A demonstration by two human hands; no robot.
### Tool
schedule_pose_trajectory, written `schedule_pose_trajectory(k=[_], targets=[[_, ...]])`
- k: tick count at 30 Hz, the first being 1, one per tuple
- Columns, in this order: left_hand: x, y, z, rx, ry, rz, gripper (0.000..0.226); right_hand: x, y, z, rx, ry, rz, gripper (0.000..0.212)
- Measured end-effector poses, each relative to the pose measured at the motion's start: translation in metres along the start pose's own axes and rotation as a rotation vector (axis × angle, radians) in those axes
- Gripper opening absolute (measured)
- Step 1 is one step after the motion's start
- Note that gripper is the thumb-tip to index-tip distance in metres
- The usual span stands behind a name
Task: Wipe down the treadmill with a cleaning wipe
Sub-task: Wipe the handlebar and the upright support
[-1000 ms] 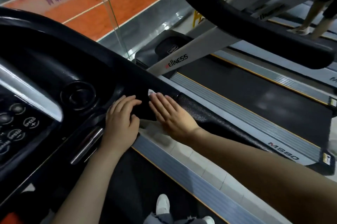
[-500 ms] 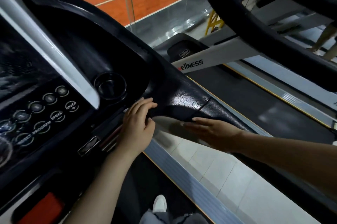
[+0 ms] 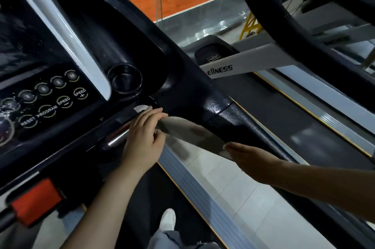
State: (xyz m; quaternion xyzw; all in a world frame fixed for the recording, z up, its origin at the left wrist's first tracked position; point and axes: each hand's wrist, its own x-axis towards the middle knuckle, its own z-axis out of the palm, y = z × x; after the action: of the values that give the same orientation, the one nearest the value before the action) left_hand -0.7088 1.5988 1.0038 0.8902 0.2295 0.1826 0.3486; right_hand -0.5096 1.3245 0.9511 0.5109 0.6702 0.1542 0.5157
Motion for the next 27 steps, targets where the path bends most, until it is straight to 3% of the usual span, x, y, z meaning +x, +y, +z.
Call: schedule_pose_trajectory(k=[8,11,16,21,27], targets=[[-0.037,0.047,0.048,0.005,-0.055,0.052,0.044,-0.076,-0.062,0.007,-0.240,-0.027,-0.184,0.061],[-0.052,0.064,0.069,0.007,-0.059,0.031,0.044,-0.062,-0.051,0.006,-0.142,0.020,-0.133,0.055],[-0.068,0.089,0.102,0.047,-0.064,0.036,0.044,-0.036,-0.017,0.005,0.134,0.280,0.192,0.052],[-0.081,0.115,0.128,0.049,-0.124,0.017,0.045,-0.119,-0.079,0.025,0.237,0.314,0.242,0.056],[-0.085,0.153,0.159,0.025,-0.261,0.112,0.046,-0.230,-0.135,0.050,0.553,0.305,0.317,0.048]])
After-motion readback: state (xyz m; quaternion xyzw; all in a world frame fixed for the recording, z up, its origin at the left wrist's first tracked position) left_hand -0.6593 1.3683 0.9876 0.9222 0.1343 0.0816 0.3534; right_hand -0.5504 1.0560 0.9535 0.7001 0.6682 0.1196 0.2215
